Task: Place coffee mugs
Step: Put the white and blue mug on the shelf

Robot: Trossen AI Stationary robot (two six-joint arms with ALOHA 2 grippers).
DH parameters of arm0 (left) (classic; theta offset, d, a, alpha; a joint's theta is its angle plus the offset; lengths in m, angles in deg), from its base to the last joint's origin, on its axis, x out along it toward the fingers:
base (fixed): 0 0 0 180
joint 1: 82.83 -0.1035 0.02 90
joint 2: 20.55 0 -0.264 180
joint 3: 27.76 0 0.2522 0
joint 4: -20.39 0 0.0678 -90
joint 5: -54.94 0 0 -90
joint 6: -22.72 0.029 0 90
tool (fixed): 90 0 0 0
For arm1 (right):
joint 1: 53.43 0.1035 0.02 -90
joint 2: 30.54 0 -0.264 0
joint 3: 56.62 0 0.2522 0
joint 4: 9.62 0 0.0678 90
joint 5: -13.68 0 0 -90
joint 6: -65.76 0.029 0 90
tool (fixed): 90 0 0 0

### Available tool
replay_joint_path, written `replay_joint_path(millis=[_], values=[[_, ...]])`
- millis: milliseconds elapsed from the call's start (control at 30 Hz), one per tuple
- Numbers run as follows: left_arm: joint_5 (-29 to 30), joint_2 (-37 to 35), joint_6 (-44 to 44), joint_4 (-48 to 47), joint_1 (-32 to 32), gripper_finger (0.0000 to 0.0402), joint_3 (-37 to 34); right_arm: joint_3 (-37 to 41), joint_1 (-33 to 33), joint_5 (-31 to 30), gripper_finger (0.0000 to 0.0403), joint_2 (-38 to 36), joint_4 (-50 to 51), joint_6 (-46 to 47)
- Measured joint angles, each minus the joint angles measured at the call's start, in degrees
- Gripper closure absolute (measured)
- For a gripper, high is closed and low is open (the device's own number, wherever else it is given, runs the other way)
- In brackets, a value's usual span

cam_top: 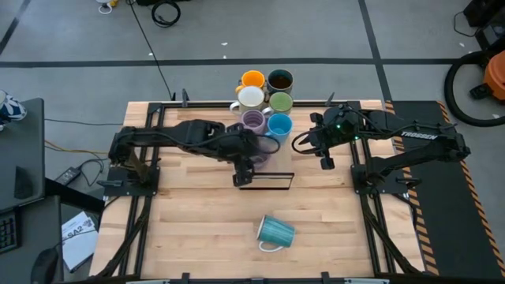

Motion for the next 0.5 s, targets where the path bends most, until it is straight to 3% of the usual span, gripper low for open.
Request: replay_joint_path(millis=[233,500], values=[[0.0,-3.9,-2.3,-1.0,2.9,0.0262,0.0,0.0,0.0,0.0,0.0274,0.0,0.2,0.0],[-0.2,-6.4,-6.0,-1.5,11.4,0.0262,0.0,0.0,0.0,0.0,0.0274,0.0,0.0,0.0]])
